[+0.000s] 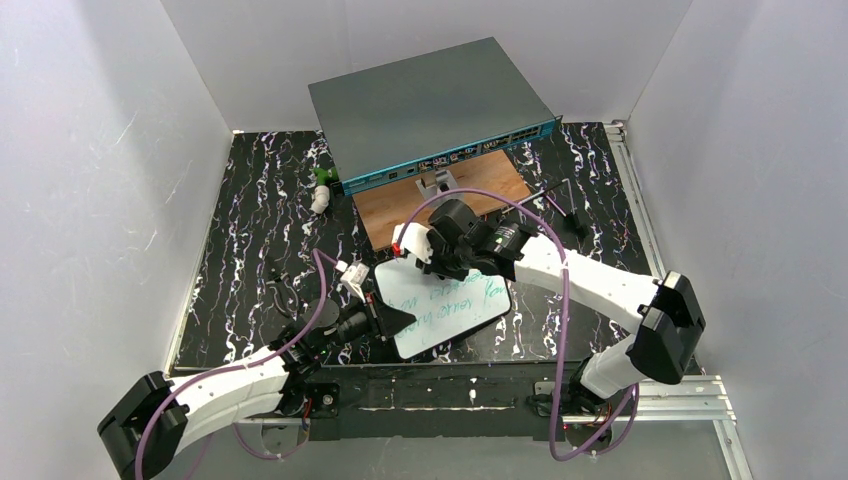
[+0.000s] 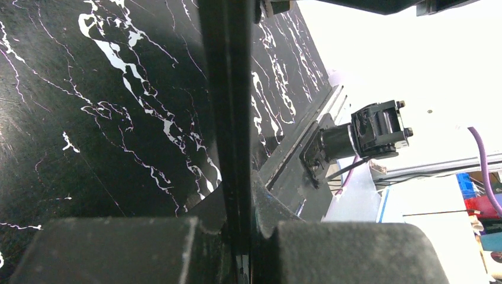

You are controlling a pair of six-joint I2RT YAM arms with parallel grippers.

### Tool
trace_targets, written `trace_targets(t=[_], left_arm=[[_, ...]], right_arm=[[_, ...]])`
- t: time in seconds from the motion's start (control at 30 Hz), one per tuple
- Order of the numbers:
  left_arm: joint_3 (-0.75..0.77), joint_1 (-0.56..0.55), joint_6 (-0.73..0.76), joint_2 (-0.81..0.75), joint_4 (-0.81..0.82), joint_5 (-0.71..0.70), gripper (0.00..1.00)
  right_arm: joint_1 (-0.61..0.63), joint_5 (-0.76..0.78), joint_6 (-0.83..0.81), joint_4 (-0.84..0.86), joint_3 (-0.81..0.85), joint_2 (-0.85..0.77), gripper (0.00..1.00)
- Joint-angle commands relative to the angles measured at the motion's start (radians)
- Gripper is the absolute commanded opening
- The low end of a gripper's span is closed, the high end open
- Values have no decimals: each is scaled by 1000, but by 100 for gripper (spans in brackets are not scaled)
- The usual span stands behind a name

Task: Erase the whiteboard
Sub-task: Erase the whiteboard at the center of the board.

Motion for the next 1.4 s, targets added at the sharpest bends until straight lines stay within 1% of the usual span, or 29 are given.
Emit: trace_targets(t=[0.0,0.07,0.13,0.27,0.33,0.43,0.5,0.57,0.6,0.7,0.8,0.9,1.03,1.07,1.13,1.27,1.33,1.37], left_arm=[[19,-10,63,8,-2,65,0],[20,-10,63,5,-5,65,0],[23,-10,64,4,-12,66,0],[29,-10,63,2,-25,68,0],[30,-10,63,1,-25,70,0],[30,-10,65,0,-25,69,0],[31,-10,64,0,-25,68,0],[33,-10,66,2,-23,68,0],[34,-10,68,5,-23,69,0],[35,-10,68,12,-16,68,0],[33,-10,65,19,-9,72,0],[35,-11,61,17,-11,74,0],[35,-10,62,8,-20,75,0],[35,-10,62,6,-21,74,0],[35,-10,63,4,-22,74,0],[32,-10,64,-3,-23,75,0],[29,-10,63,-5,-22,74,0],[29,-10,65,-7,-22,73,0]], right_arm=[[13,-96,-36,-30,3,-19,1],[24,-103,-23,-37,23,-13,1],[25,-71,15,-19,52,1,1],[15,91,63,42,83,7,1],[0,147,72,68,77,7,1],[-23,187,62,84,50,2,1],[-25,173,30,79,21,-7,1],[-21,92,-1,42,4,-22,1],[-16,25,-25,5,1,-28,1],[14,-79,-66,-46,0,-35,1],[48,-114,-73,-71,21,-26,1],[57,-106,-22,-58,62,-5,1],[51,94,55,26,105,23,1],[44,131,62,39,113,27,1],[22,159,72,43,117,35,1],[3,175,32,51,58,17,1],[3,114,-11,30,22,-6,1],[4,37,-33,-5,12,-18,1]])
